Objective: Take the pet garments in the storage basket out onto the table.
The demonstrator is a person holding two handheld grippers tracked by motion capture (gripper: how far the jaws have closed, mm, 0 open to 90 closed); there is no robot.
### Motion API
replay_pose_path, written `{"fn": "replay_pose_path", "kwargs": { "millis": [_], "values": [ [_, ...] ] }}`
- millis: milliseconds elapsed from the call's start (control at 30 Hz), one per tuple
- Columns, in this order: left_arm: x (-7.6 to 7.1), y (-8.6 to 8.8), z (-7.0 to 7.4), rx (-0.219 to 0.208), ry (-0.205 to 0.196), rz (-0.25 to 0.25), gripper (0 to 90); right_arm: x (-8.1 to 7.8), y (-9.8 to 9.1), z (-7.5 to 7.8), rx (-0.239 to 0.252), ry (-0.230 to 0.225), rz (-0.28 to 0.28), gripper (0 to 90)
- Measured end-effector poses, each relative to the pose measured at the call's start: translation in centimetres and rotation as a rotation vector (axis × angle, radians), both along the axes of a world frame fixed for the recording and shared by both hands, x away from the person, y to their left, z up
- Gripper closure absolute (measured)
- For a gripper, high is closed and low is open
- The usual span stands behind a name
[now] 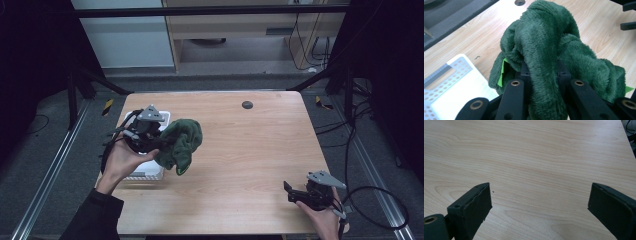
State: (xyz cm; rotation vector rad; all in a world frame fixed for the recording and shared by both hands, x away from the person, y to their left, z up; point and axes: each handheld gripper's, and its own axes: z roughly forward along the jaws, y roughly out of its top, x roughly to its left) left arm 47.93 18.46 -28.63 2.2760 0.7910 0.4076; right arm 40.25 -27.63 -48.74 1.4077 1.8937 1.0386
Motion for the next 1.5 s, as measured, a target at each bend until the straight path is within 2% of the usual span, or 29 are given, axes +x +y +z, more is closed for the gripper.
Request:
{"fn": "replay_pose_path", "kwargs": {
  "millis": [367, 700, 1033, 1333, 1500],
  "values": [
    [0.6, -2.6, -1.3, 0.022, 0.027, -0.044, 74.1, 0.0, 0.0, 0.0, 0.002, 0.001, -0.001, 4.9],
    [0.8, -4.9, -2.6, 0.062, 0.052, -0.097, 74.0, 0.0, 0.0, 0.0, 0.002, 0.001, 0.001, 5.0],
    [1.0, -6.6, -3.7, 0.067, 0.073, -0.124, 74.0, 0.0, -0.1, 0.0, 0.001, 0.001, 0.002, 5.0],
    [1.0, -8.3, -5.1, 0.104, 0.084, -0.139, 73.9, 0.0, 0.0, 0.0, 0.000, 0.003, 0.003, 5.0],
    [0.9, -9.0, -5.6, 0.104, 0.094, -0.154, 73.9, 0.0, 0.1, 0.0, -0.004, 0.004, 0.006, 5.1]
  ]
}}
